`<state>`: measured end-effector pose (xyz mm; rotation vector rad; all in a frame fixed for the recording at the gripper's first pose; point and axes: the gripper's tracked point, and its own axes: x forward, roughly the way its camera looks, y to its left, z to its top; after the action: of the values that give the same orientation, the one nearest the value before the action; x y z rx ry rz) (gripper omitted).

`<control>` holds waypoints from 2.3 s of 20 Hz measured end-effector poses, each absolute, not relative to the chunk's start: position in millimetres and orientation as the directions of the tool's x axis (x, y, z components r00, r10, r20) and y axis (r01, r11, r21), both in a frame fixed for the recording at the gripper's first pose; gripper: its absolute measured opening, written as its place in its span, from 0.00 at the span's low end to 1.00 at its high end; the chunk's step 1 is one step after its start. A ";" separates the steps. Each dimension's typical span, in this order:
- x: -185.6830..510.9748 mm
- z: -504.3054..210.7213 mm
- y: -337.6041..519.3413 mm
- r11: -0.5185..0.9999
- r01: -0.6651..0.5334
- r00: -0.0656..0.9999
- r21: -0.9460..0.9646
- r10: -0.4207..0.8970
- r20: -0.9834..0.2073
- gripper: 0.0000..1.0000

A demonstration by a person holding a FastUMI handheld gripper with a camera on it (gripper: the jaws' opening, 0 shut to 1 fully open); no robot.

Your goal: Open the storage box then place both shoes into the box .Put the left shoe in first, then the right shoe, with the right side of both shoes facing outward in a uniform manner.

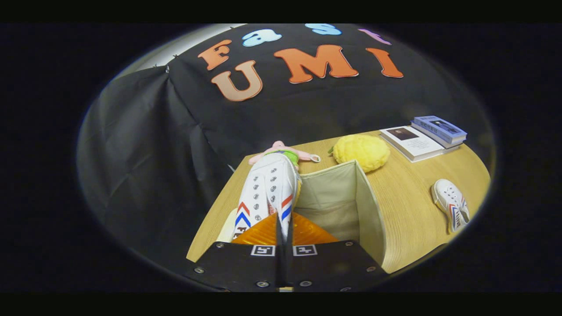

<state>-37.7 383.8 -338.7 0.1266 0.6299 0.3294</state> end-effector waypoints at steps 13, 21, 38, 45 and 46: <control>-41.4 -301.6 375.8 0.935 -0.321 0.769 0.151 0.350 -0.535 0.95; -13.9 -254.4 309.1 0.953 -0.277 0.844 0.125 0.303 -0.443 0.99; 6.7 -260.7 55.1 1.000 0.025 0.898 0.002 -0.021 -0.440 0.98; -4.2 -307.2 2.5 0.999 0.032 0.856 -0.038 -0.048 -0.515 0.99; -4.9 -316.4 -3.5 0.999 0.032 0.846 -0.044 -0.050 -0.532 0.99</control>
<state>-4.9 -3.5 -316.4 -0.0338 0.5616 -0.0432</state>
